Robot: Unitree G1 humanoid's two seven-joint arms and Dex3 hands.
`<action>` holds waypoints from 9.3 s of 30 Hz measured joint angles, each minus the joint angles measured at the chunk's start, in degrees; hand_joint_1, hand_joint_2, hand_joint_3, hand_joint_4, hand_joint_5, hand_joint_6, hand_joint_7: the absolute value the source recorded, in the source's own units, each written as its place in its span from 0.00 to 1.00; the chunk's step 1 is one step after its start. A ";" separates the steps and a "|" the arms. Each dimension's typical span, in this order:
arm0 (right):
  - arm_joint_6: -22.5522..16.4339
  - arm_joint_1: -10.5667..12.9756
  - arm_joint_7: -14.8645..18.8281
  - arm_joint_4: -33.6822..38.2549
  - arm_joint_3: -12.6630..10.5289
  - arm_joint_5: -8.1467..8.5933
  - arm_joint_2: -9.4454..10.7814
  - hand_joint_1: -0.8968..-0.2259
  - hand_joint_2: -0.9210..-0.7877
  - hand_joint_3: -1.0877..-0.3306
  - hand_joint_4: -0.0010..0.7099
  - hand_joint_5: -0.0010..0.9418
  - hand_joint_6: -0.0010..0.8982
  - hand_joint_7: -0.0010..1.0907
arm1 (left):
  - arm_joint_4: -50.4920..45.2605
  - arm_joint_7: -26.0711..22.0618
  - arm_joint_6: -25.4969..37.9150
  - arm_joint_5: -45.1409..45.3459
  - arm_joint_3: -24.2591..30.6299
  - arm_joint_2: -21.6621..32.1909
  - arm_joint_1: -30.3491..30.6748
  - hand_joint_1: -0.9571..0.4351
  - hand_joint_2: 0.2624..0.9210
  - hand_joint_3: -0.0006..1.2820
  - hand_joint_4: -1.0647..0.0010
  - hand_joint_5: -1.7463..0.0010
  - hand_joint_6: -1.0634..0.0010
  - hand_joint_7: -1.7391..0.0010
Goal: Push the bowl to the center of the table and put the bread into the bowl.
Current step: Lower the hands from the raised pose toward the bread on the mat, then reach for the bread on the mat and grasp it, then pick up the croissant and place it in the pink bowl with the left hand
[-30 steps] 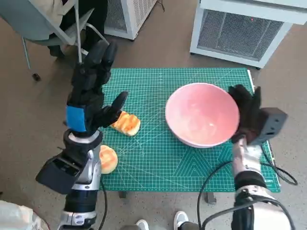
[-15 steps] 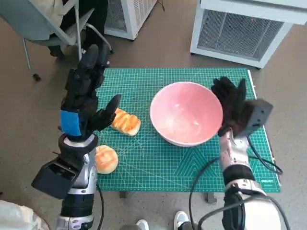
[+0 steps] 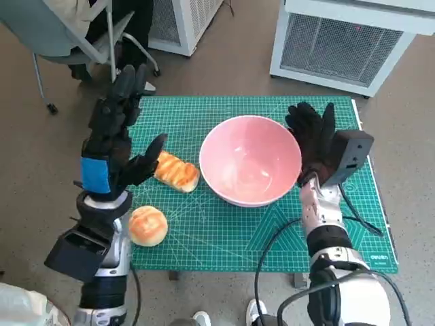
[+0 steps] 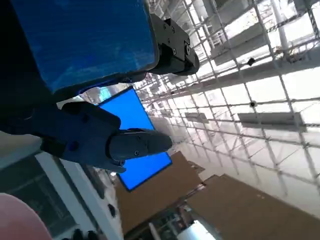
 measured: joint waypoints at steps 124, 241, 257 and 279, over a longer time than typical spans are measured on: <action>-29.91 16.60 25.52 -46.98 11.87 10.49 -6.06 0.43 0.00 0.47 0.37 0.00 0.12 0.46 | 33.48 -28.36 19.18 22.58 -21.92 25.60 -34.68 0.69 1.00 0.06 0.38 0.37 0.39 0.29; -26.93 21.70 24.34 -53.69 13.00 10.29 -6.15 0.46 0.00 0.45 0.36 0.00 0.01 0.59 | 25.89 -10.51 37.89 34.75 -31.27 18.14 -14.36 0.69 1.00 0.05 0.35 0.31 0.40 0.37; -27.12 22.00 24.26 -54.01 13.00 10.22 -6.11 0.46 0.00 0.45 0.36 0.00 0.00 0.61 | 10.68 -13.84 36.49 27.19 -21.47 21.54 -12.59 0.69 1.00 0.05 0.31 0.39 0.43 0.29; -27.22 22.02 23.85 -53.86 12.67 10.06 -6.20 0.47 0.00 0.45 0.38 0.01 0.00 0.60 | -3.66 -5.58 33.13 28.39 -19.63 14.71 -20.05 0.69 1.00 0.02 0.29 0.42 0.37 0.31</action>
